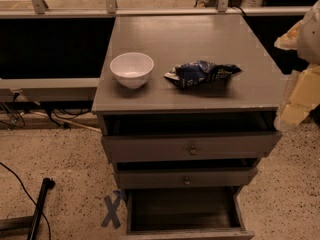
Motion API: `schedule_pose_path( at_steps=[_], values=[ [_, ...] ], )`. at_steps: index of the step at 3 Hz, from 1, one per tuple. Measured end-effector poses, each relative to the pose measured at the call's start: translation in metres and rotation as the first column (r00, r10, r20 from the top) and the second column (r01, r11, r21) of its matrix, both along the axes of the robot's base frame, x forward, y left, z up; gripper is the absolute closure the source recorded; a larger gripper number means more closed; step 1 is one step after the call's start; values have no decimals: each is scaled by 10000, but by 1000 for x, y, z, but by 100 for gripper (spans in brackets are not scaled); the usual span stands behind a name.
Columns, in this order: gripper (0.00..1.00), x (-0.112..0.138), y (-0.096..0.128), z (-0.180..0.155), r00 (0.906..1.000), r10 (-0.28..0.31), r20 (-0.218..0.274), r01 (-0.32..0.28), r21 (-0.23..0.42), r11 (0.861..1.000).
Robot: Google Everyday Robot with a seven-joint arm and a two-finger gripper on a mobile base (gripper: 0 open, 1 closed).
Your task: Place blue chip bag into bottom drawer
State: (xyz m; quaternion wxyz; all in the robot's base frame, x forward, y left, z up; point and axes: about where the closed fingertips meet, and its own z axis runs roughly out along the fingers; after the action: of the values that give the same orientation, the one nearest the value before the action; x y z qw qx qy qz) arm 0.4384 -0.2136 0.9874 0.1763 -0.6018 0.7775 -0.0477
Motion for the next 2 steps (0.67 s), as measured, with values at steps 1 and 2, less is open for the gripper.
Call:
schedule_pose_path(
  at_steps=[1,2],
  values=[
    [0,0,0,0,10000,0,1,0,0,10000],
    [0,-1,0,2,9999,-78,113,75,251,9997]
  ],
)
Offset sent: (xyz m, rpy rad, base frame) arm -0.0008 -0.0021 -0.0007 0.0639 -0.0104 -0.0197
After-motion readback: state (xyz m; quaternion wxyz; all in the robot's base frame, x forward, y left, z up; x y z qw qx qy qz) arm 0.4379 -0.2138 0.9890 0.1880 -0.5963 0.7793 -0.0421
